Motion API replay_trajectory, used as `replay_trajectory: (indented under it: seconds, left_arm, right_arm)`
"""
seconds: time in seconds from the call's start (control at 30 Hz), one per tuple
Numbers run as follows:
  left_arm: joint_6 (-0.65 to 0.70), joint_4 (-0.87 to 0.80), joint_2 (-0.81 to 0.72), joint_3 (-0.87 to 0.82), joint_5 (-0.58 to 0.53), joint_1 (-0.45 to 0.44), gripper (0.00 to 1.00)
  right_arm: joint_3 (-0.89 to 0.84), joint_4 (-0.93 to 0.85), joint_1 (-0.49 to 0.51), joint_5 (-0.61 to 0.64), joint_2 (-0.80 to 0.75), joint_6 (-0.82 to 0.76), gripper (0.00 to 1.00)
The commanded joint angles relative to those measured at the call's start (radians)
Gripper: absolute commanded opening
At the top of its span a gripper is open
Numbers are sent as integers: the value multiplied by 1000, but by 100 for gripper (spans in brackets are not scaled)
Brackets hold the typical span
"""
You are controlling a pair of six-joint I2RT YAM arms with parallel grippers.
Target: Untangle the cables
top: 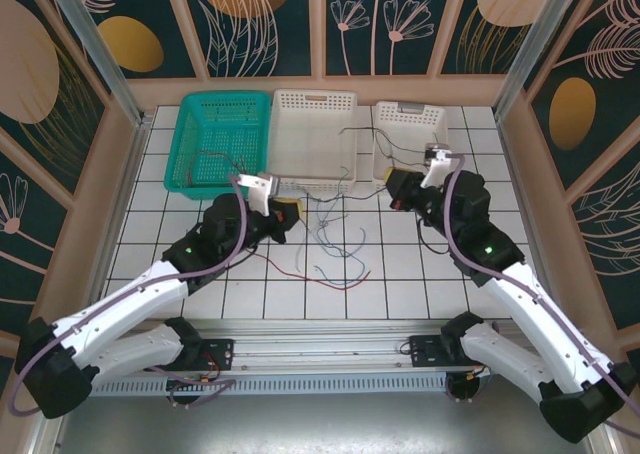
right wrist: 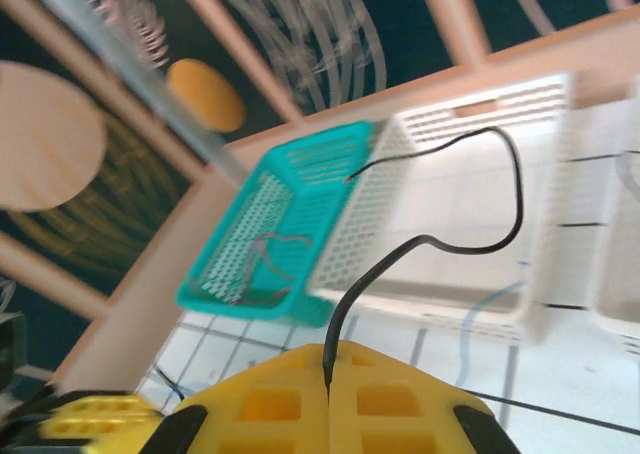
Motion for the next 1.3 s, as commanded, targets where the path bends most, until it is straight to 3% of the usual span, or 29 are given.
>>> replay_trajectory:
  seconds: [0.0, 0.37, 0.97, 1.1, 1.27]
  left_arm:
    - [32, -154, -68, 62, -156, 53, 0]
    - [78, -286, -142, 139, -231, 107, 0]
    - [119, -453, -223, 167, -622, 116, 0]
    - [124, -455, -259, 173, -660, 116, 0]
    - [146, -463, -294, 208, -783, 116, 0]
  right_arm:
    - [-28, -88, -58, 108, -33, 35, 0]
    - [32, -230, -160, 172, -83, 23, 0]
    - [188, -407, -205, 335, -108, -51, 0]
    - [215, -432, -210, 337, -112, -71, 0]
    - [240, -449, -215, 329, -102, -82, 0]
